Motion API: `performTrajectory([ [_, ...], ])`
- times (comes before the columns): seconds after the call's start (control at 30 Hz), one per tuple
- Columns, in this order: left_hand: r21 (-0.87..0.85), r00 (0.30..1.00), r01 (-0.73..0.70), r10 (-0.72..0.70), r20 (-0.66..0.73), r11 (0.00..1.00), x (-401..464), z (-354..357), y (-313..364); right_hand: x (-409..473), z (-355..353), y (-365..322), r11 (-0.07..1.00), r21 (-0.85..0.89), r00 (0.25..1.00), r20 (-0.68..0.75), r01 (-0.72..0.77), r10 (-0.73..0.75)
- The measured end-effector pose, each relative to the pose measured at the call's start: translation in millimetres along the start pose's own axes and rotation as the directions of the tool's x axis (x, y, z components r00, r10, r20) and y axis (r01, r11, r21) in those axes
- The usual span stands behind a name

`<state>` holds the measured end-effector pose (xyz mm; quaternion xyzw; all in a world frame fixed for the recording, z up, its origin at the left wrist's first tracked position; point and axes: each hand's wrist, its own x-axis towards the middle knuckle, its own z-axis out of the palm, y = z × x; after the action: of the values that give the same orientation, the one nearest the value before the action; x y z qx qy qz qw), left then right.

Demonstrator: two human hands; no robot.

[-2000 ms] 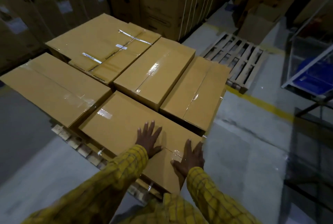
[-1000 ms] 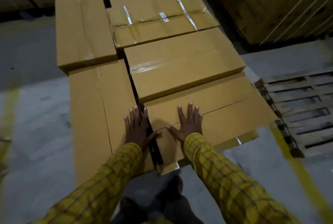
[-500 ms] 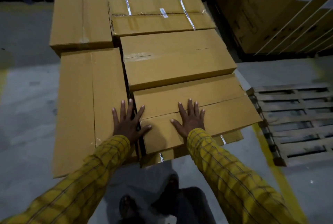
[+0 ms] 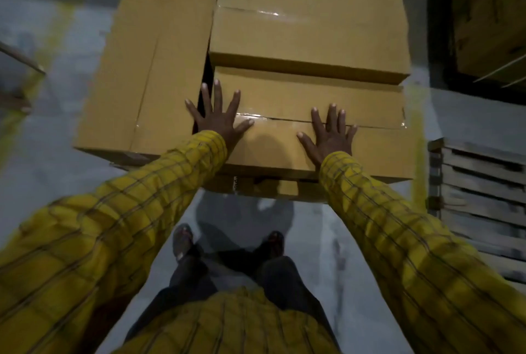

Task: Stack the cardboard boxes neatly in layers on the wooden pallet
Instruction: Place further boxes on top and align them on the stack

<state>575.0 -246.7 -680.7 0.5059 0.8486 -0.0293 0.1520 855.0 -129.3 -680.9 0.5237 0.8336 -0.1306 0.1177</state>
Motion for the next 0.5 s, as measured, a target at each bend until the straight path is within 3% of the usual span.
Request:
performTrajectory([
  [0.17,0.064,0.997,-0.059,0.061,-0.042,0.996,-6.2,7.1,29.8,0.0,-5.3,29.8,1.0,-0.025,1.0,-0.022,-0.01,0.009],
  [0.37,0.168,0.987,-0.132,0.145,-0.067,0.977,-12.8,12.8,54.1,7.7,-15.5,90.0,0.969,-0.01,0.967,-0.058,-0.248,0.247],
  [0.43,0.18,0.99,-0.073,0.093,-0.104,0.981,-12.3,7.8,49.5,9.1,-19.9,110.8,0.944,0.012,0.943,-0.054,-0.329,0.329],
  [0.5,0.116,0.991,0.07,-0.056,-0.118,0.991,-11.8,1.1,38.3,9.5,-22.5,129.1,0.927,0.053,0.928,-0.033,-0.37,0.372],
])
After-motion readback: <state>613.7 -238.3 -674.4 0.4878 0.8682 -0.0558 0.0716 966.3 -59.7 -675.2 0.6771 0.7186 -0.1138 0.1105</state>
